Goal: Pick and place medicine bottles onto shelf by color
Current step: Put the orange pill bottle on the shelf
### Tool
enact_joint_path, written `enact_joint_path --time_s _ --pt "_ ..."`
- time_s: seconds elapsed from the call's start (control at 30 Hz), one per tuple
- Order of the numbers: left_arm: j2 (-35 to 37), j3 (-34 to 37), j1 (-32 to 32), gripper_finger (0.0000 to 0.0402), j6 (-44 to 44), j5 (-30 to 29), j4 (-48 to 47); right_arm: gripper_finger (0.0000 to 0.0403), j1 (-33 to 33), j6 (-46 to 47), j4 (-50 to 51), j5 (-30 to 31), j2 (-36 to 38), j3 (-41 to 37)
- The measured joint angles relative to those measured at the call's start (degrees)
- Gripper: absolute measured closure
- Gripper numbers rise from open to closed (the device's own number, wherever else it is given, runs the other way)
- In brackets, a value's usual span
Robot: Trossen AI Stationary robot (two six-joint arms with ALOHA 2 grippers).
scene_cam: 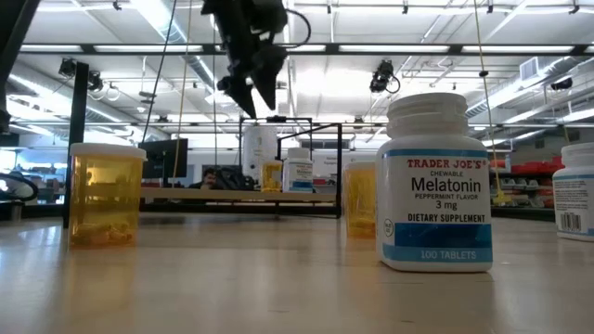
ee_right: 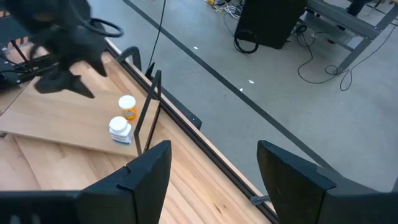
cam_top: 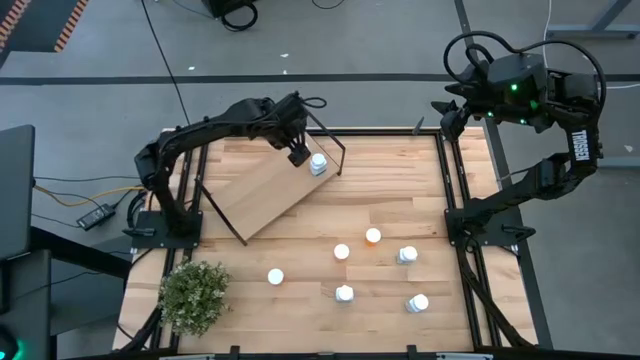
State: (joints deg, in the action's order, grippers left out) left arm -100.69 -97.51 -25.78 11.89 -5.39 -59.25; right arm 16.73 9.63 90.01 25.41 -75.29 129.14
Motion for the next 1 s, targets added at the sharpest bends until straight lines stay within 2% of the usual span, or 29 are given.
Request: enact_joint_path --time_s 0.13,0.33,0.47,0.7,1.0 --pt "2.8 0.0 3.6 0.0072 4.8 -0.2 -0.1 0.0158 0.0 -0.6 0.0 -0.7 0.0 0.0" --pt "6.1 0.0 11.3 0.0072 14.9 -0.4 -0.1 0.0158 0.0 0.4 0.0 -5.6 0.8 0.0" --pt "7.1 0.0 17.4 0.0072 17.3 -0.4 -0.2 0.0158 0.0 0.4 0.0 -6.3 1.0 0.0" --pt "7.1 0.0 26.0 0.0072 16.1 1.1 0.7 0.0158 0.0 2.5 0.0 -6.2 0.9 0.0" --pt "2.2 0.0 29.9 0.007 6.4 -0.3 9.1 0.0158 0.0 7.5 0.0 -2.8 0.6 -4.2"
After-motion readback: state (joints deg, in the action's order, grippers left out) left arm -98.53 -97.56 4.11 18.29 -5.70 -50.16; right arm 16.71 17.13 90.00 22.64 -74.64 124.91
